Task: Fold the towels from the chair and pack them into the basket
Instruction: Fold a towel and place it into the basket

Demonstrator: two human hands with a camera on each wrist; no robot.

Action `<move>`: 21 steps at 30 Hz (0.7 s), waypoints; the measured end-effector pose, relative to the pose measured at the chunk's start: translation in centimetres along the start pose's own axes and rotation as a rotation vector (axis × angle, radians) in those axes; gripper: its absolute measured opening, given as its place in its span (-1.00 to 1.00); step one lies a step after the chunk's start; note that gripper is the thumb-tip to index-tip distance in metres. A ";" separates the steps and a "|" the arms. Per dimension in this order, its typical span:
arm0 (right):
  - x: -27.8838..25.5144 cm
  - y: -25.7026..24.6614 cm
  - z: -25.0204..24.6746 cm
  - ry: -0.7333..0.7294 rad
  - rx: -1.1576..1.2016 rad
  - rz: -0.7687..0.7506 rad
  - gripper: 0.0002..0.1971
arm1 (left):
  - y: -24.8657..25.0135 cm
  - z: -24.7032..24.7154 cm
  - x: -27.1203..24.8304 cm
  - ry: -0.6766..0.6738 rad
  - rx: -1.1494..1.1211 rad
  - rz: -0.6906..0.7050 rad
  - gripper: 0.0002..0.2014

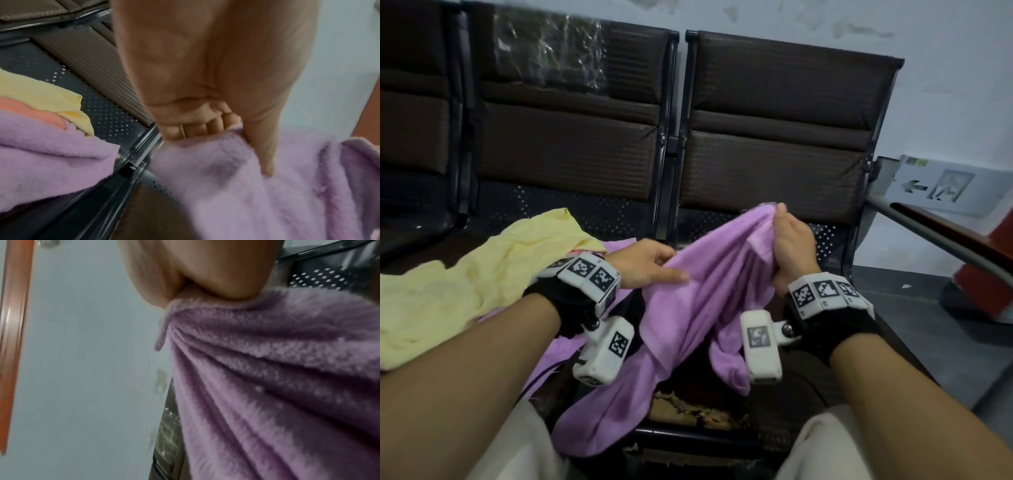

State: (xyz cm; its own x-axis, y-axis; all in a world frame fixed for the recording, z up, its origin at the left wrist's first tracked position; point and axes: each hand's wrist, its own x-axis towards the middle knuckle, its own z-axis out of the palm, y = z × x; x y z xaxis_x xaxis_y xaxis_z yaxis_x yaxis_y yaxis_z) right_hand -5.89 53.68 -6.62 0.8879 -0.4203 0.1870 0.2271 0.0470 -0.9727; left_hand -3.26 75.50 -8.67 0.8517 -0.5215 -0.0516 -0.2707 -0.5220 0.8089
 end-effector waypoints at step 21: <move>-1.3 1.0 -1.2 -0.478 -1.106 -0.438 -0.91 | 3.5 -0.5 0.0 0.411 -0.889 -0.072 -0.72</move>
State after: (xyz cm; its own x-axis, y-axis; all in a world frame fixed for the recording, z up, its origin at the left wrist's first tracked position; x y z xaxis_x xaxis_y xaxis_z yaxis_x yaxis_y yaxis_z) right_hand -7.30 53.17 -8.01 0.9306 0.1667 0.3259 0.2879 -0.8830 -0.3706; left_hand -3.98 74.00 -5.57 0.9884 -0.1446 -0.0465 0.0810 0.2432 0.9666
